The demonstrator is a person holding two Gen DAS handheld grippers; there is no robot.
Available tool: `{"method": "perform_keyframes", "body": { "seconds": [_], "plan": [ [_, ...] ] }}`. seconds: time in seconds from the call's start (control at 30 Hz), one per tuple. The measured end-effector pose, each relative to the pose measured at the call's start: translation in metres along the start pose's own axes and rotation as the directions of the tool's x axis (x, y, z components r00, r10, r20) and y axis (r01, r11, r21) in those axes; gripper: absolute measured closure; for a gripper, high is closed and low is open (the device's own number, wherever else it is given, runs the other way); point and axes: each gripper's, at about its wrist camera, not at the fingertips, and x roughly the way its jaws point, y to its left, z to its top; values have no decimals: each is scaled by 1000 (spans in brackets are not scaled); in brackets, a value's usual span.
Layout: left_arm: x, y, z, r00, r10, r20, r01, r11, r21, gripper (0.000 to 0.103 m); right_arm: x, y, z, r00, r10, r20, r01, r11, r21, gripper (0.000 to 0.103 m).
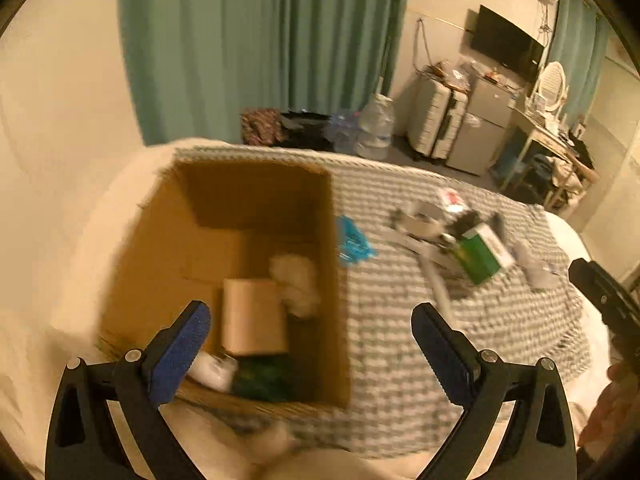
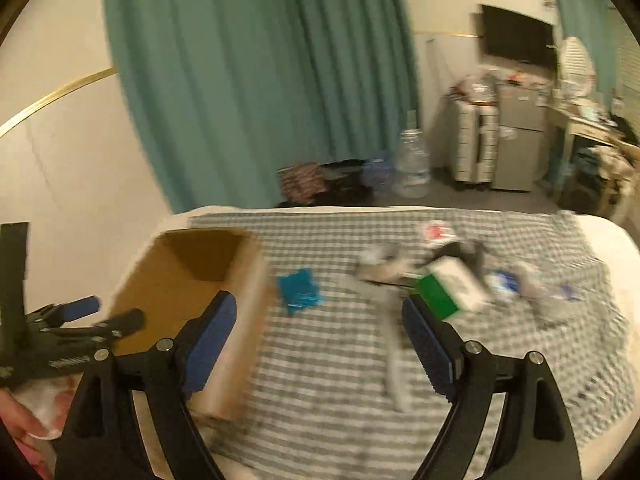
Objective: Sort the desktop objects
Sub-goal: 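Move both grippers back toward the green-and-white medicine box and white tube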
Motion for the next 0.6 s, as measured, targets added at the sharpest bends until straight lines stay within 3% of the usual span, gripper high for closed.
{"method": "perform_keyframes", "body": {
  "seconds": [0.27, 0.4, 0.6],
  "plan": [
    [30, -111, -52, 998, 35, -57, -30, 996, 86, 0, -27, -87, -43, 997, -76, 24, 75, 997, 34, 17],
    [67, -144, -78, 987, 5, -158, 12, 994, 108, 0, -16, -114, -58, 995, -97, 4, 97, 995, 21, 17],
    [119, -178, -95, 981, 3, -194, 20, 993, 119, 0, 21, -150, -79, 996, -73, 48, 70, 996, 57, 17]
  ]
}}
